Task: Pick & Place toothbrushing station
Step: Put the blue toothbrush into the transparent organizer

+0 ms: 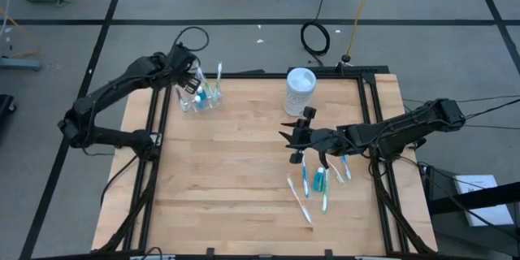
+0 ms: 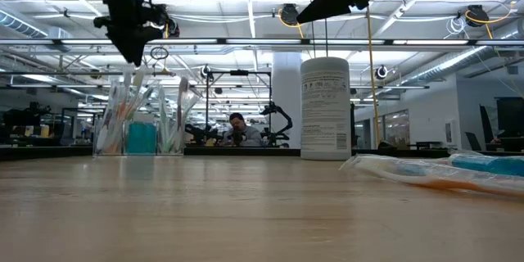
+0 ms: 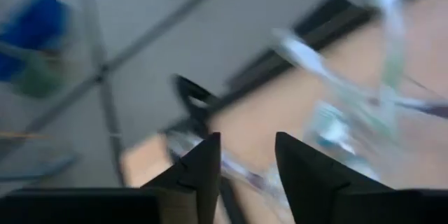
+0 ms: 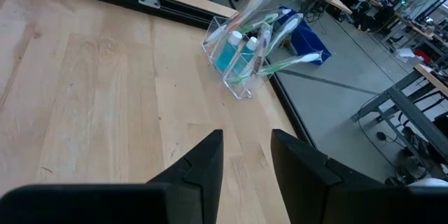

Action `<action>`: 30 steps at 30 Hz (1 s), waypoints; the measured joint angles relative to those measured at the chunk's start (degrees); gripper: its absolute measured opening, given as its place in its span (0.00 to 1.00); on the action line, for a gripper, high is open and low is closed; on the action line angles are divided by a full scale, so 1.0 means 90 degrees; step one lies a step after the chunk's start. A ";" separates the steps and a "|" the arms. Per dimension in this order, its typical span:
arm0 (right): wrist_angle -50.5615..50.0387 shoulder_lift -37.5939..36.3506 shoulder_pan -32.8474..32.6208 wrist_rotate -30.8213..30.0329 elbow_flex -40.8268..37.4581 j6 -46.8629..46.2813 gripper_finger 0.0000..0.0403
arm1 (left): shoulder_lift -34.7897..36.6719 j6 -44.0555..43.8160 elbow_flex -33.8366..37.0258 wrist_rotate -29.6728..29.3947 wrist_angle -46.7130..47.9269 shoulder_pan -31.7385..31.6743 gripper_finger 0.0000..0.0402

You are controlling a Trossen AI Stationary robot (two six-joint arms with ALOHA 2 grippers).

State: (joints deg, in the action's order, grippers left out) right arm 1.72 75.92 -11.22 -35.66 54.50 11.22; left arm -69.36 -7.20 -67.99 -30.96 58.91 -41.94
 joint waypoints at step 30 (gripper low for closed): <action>-0.0291 0.0864 0.0173 0.1473 -0.0002 -0.2119 0.28 | 0.0404 -0.0500 -0.0083 0.0606 -0.0628 0.3155 0.06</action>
State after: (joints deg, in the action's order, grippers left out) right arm -0.90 83.69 -9.66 -22.41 54.48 -7.85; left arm -65.73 -11.70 -68.73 -25.51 53.26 -13.55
